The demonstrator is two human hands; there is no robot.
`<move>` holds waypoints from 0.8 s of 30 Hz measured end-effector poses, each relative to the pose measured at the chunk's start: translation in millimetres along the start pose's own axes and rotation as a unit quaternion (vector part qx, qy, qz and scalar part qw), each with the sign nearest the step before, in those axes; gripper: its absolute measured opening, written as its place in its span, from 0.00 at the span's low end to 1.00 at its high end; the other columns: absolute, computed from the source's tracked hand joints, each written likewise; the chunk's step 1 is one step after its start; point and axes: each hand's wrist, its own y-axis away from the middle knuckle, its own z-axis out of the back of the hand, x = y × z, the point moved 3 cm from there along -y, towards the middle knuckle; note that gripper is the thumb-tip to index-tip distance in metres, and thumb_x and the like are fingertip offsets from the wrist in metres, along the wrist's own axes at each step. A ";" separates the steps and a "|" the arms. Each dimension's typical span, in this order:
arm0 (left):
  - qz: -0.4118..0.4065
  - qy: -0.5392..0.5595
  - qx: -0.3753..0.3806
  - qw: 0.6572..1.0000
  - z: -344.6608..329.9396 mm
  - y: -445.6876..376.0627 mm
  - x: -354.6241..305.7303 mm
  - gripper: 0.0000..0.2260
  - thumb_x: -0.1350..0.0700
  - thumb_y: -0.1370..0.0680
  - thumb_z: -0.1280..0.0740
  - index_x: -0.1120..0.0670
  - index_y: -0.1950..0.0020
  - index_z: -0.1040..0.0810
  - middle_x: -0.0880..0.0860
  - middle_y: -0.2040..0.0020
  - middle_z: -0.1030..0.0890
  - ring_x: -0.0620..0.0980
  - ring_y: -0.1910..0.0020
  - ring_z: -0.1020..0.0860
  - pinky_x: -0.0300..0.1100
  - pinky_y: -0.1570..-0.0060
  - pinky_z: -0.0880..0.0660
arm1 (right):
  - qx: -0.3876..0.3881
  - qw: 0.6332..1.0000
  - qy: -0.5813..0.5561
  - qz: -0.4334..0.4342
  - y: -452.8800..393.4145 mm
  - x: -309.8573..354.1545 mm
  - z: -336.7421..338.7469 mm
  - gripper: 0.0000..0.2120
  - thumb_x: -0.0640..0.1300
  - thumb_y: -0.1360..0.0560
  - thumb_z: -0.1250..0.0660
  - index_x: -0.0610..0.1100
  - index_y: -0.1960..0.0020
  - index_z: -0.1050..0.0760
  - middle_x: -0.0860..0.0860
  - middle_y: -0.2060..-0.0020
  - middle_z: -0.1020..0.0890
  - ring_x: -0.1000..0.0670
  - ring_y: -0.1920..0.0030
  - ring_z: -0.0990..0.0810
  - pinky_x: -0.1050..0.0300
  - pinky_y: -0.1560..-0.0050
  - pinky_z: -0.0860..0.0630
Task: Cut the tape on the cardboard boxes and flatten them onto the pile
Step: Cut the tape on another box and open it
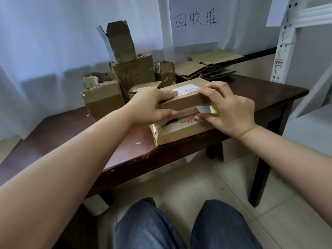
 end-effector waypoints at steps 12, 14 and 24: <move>0.018 -0.030 0.033 0.999 0.5 1.0 2.9 0.38 0.43 0.36 0.22 0.51 0.30 0.31 0.52 0.37 0.23 0.53 0.40 0.24 0.50 0.42 0.27 | -0.023 0.989 0.115 0.093 -11.7 5.4 -7.2 0.29 0.52 0.33 0.31 0.39 0.38 0.31 0.38 0.49 0.21 0.43 0.77 0.26 0.62 0.74 0.44; 0.022 -0.065 0.021 0.997 -2.6 0.4 -1.9 0.40 0.39 0.38 0.22 0.51 0.32 0.32 0.51 0.37 0.23 0.54 0.41 0.25 0.50 0.45 0.26 | -0.053 0.985 0.135 0.099 -11.8 3.2 -6.9 0.24 0.53 0.29 0.34 0.40 0.39 0.28 0.41 0.50 0.19 0.44 0.76 0.25 0.62 0.75 0.44; -0.026 -0.319 -0.188 0.929 -19.8 9.8 -18.8 0.33 0.32 0.34 0.31 0.57 0.43 0.26 0.55 0.51 0.21 0.56 0.56 0.22 0.46 0.63 0.28 | -0.087 0.978 0.146 0.119 -18.3 -1.5 2.1 0.28 0.63 0.31 0.34 0.39 0.47 0.21 0.47 0.55 0.16 0.47 0.68 0.19 0.60 0.73 0.37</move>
